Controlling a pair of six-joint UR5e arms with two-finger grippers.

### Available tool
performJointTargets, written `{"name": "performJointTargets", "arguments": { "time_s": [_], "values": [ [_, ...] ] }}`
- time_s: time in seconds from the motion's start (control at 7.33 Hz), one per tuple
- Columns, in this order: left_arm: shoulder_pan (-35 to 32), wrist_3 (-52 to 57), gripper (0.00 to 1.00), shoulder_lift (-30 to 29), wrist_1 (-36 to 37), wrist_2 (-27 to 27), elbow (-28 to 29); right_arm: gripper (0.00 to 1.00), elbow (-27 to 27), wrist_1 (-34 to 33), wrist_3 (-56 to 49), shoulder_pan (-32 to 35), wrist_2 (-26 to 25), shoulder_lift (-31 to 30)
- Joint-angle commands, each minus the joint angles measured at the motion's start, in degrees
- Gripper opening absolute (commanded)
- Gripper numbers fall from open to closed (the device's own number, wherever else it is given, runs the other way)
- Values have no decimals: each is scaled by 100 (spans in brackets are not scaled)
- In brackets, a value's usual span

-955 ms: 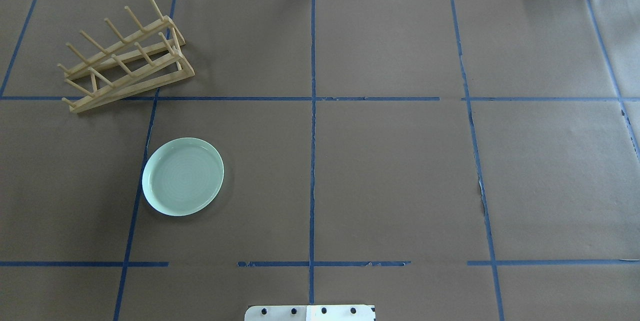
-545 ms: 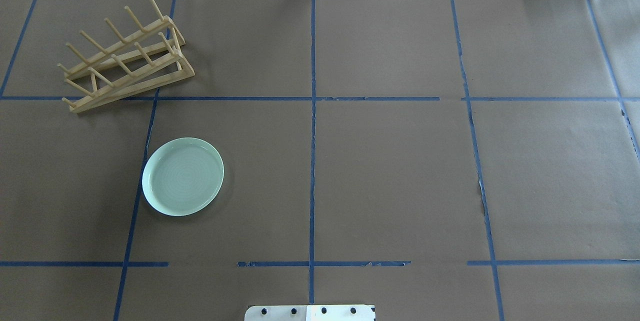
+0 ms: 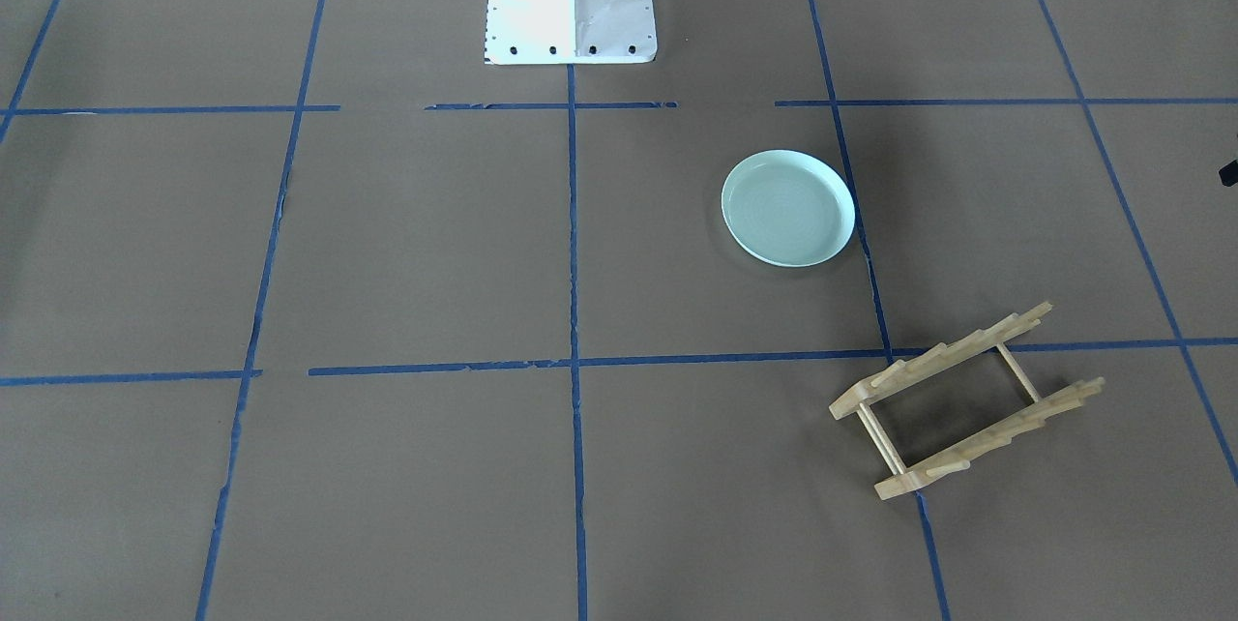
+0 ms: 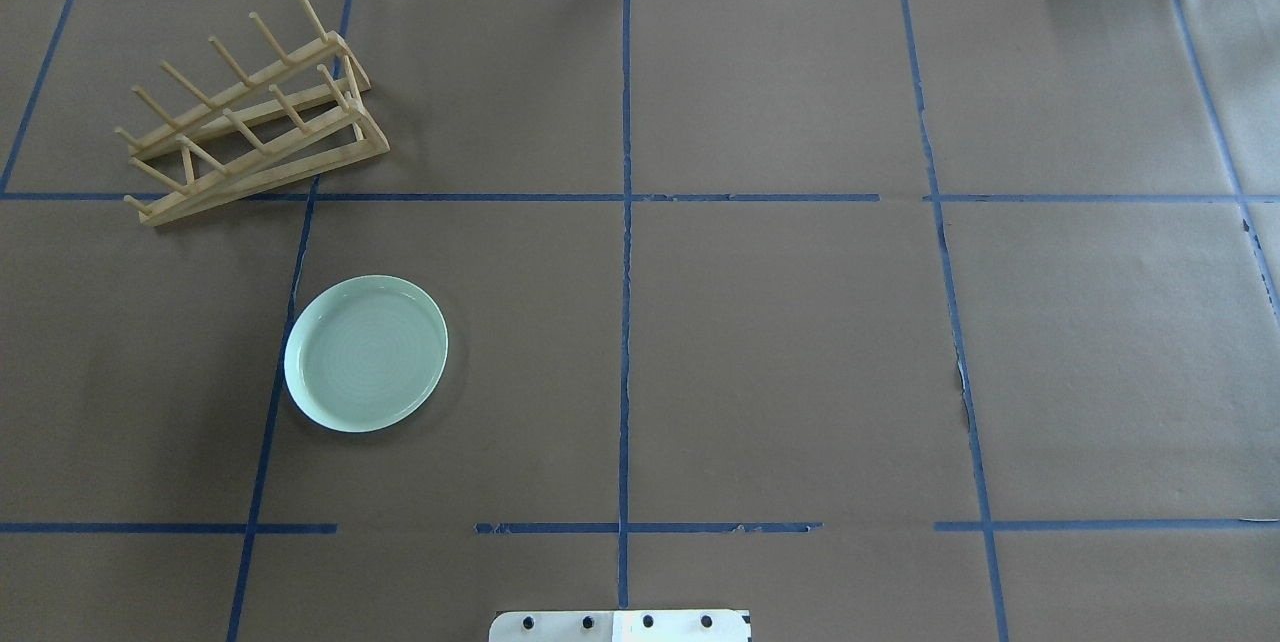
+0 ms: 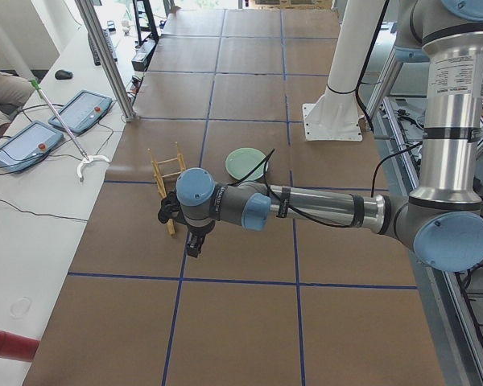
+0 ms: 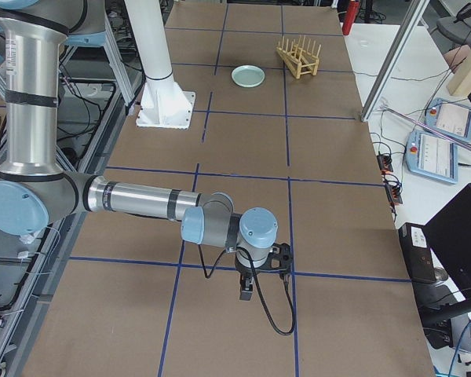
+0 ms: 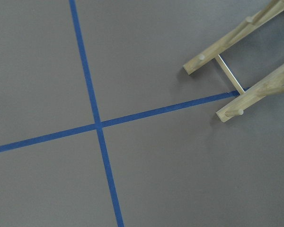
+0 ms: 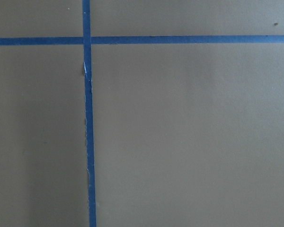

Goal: Place plate on rack

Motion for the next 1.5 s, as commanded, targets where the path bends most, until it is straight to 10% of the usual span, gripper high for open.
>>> {"name": "performJointTargets", "arguments": {
  "time_s": [0.0, 0.68, 1.09, 1.36],
  "values": [
    [602, -1958, 100, -25, -385, 21, -575, 100, 0, 8, -1, 0, 0, 0],
    [3036, -6962, 100, -997, -212, 1155, -1440, 100, 0, 8, -1, 0, 0, 0],
    [4645, -8085, 99, -2612, 1410, 2607, -636, 100, 0, 8, -1, 0, 0, 0],
    [5121, -8094, 98, -2671, 1450, 2745, -386, 100, 0, -1, -1, 0, 0, 0]
  ]
}}
